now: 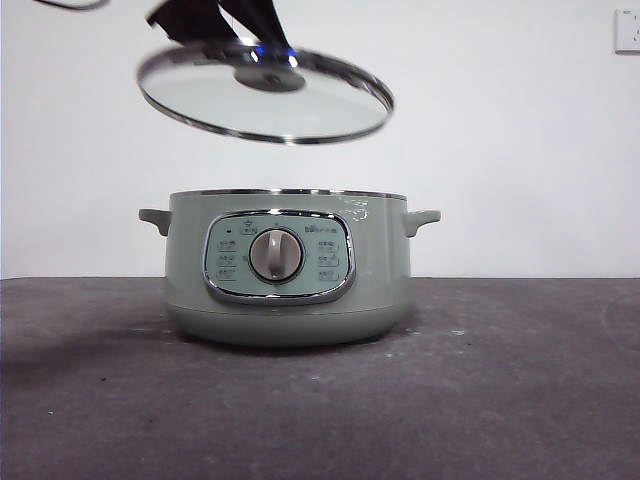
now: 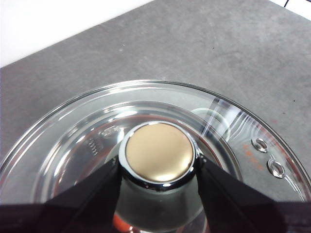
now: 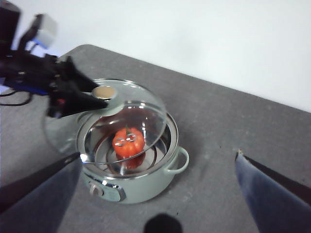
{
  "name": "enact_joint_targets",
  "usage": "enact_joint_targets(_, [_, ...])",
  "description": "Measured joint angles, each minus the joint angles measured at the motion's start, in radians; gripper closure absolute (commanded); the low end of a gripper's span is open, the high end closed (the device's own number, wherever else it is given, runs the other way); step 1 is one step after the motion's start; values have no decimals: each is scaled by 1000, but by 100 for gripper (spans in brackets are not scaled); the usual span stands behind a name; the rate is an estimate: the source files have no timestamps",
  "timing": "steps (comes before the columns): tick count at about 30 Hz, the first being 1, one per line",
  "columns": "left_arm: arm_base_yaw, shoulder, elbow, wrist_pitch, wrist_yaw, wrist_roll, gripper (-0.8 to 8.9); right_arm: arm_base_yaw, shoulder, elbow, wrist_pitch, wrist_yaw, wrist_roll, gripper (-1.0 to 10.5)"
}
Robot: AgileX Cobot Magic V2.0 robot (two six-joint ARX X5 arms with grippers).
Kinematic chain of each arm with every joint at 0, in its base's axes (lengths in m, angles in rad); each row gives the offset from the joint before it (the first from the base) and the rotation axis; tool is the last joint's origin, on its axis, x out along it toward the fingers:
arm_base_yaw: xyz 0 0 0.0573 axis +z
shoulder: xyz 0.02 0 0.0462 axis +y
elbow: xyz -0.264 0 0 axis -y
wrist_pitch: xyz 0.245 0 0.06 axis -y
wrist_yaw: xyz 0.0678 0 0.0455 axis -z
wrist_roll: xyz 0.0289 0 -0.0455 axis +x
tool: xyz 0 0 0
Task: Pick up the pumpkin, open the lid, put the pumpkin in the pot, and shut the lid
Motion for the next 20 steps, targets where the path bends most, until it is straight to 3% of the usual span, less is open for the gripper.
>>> enact_joint_targets(20, [-3,171,0,53,-27,23,822,1,-27,0,-54,0,4,349])
